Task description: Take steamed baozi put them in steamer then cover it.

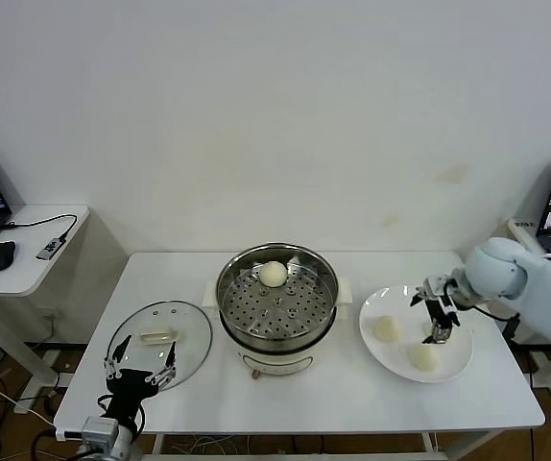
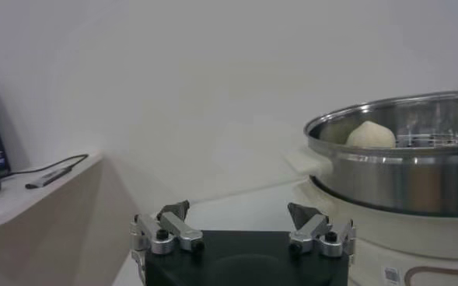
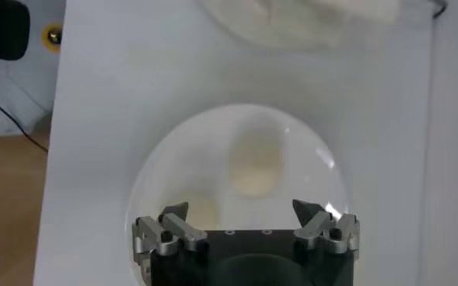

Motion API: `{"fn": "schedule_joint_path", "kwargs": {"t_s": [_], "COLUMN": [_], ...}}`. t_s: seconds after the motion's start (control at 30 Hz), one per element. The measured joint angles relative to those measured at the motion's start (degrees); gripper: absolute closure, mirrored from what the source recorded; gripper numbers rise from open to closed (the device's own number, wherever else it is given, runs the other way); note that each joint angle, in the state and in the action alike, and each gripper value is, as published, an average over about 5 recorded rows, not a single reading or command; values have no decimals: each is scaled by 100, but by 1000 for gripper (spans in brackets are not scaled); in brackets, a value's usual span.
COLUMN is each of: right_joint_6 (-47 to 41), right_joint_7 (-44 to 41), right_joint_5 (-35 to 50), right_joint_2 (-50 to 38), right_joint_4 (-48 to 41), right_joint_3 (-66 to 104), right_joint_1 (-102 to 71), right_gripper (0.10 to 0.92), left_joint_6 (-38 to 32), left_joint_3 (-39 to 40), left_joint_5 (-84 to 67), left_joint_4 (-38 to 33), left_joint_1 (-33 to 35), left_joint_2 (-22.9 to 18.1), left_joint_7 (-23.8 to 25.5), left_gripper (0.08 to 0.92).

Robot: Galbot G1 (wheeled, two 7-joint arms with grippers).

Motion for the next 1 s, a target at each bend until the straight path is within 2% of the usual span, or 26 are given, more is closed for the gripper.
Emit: {"fn": "schedule_joint_path", "kwargs": {"t_s": [0.53,1.0], "right_joint_6": [394,519], "right_joint_7": [-67,12], "right_joint_5": [-346,-593], "right_joint_2": [991,1599], "right_joint_4": [-1175,-1857], "right_joint_3": [416,579], "right_joint_1": [-526,-728], "right_gripper": [203,215], "left_joint_6": [-19,-34], "left_joint_3": [-44,-59], "left_joint_5": [37,53], "left_joint_4": [96,126], "left_joint_1": [-45,-55], "left_joint_2": [13,-3], "left_joint_7": [17,18], "left_gripper": [177,177]}}
